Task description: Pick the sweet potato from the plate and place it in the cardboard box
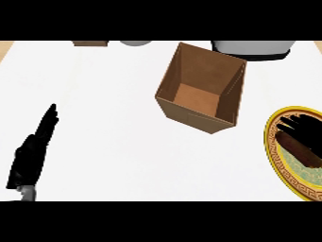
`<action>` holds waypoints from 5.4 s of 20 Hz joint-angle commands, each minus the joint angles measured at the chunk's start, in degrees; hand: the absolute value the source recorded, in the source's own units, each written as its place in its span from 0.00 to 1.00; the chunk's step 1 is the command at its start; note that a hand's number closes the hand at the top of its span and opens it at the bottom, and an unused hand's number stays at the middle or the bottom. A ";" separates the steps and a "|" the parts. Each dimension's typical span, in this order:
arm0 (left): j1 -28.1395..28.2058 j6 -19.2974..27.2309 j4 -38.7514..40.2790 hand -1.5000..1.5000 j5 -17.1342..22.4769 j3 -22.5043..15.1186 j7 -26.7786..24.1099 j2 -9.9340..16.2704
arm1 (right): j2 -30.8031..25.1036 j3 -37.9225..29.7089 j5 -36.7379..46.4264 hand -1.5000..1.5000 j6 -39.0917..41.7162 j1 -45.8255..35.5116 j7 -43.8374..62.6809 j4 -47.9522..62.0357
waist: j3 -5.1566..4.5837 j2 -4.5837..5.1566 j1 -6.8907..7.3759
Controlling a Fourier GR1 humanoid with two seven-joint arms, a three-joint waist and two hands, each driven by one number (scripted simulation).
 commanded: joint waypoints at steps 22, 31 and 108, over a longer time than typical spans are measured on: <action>0.49 -3.64 -5.78 0.50 -4.42 3.13 5.16 -4.23 | 9.98 -8.08 15.66 0.00 -1.92 -1.52 -11.22 10.54 | 0.00 -0.04 0.02; 0.54 -3.80 -1.16 0.50 -6.57 3.72 0.07 -5.89 | 14.82 -8.30 19.89 1.00 -5.26 -1.66 -12.51 12.69 | -0.01 -0.01 -0.04; -1.79 -7.96 -1.64 0.50 -5.44 7.50 1.16 -4.75 | 47.14 -22.02 -15.89 0.00 -4.01 -57.46 -2.66 55.15 | 0.01 0.29 1.16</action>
